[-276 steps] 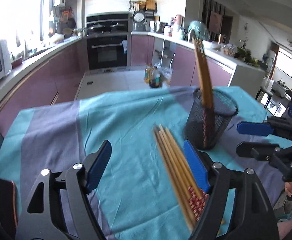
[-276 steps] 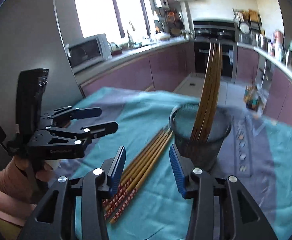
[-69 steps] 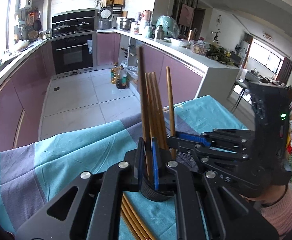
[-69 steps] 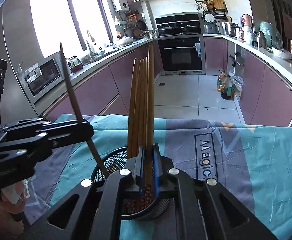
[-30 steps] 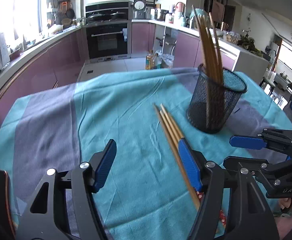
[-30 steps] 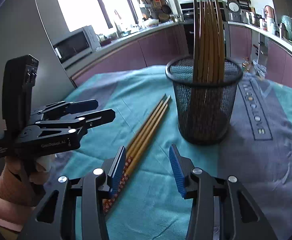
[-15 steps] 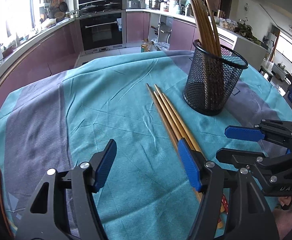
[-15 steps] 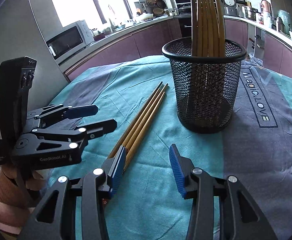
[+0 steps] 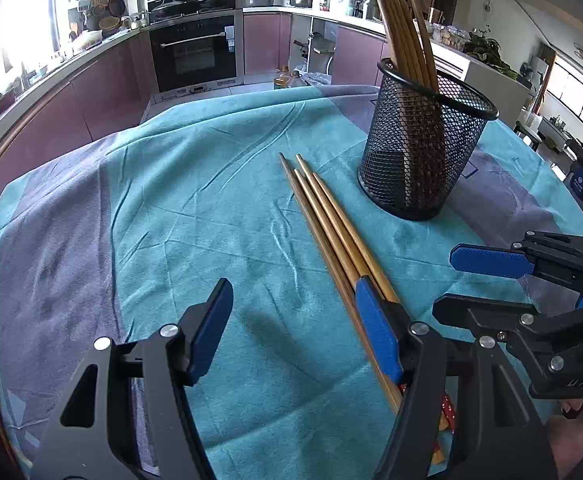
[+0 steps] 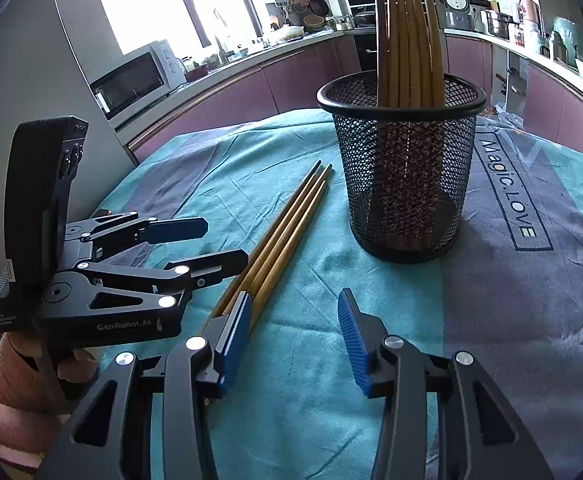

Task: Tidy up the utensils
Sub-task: 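Lower the right gripper and grasp another chopstick from the pile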

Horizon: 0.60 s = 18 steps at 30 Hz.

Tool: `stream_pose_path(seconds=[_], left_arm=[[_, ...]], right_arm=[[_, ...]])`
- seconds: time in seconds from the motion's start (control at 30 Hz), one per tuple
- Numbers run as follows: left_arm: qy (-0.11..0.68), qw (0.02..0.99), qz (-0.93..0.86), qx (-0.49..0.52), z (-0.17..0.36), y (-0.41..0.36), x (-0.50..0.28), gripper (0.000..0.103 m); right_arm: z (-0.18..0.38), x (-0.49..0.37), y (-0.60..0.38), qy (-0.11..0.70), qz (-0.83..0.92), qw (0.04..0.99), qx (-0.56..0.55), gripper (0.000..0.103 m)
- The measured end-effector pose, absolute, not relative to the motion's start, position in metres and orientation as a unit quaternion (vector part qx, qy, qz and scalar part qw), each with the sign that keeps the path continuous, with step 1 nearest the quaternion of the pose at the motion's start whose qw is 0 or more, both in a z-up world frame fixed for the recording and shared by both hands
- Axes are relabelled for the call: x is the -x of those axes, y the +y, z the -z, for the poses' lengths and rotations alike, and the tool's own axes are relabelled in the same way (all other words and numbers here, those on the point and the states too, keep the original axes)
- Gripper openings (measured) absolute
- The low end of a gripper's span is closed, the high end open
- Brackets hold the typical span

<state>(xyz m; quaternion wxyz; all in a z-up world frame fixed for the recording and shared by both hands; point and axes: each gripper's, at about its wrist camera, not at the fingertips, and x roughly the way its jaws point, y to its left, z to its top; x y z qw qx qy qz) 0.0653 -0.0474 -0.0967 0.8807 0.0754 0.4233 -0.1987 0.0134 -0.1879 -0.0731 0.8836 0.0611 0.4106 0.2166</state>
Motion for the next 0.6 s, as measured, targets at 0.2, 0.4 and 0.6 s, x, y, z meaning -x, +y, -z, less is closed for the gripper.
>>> stream_pose_path(seconds=[0.2, 0.4, 0.6], left_arm=[[0.429, 0.879, 0.196, -0.074, 0.1007, -0.0499, -0.0681, 0.062], [0.431, 0.878, 0.195, -0.068, 0.1016, -0.0468, -0.0683, 0.059], [0.432, 0.878, 0.194, -0.061, 0.1013, -0.0436, -0.0684, 0.054]], right_arm=[[0.0736, -0.0141, -0.1868, 0.412, -0.218, 0.883, -0.060, 0.043], [0.0731, -0.0151, -0.1844, 0.413, -0.219, 0.882, -0.056, 0.043], [0.0735, -0.0194, -0.1785, 0.416, -0.217, 0.882, -0.046, 0.043]])
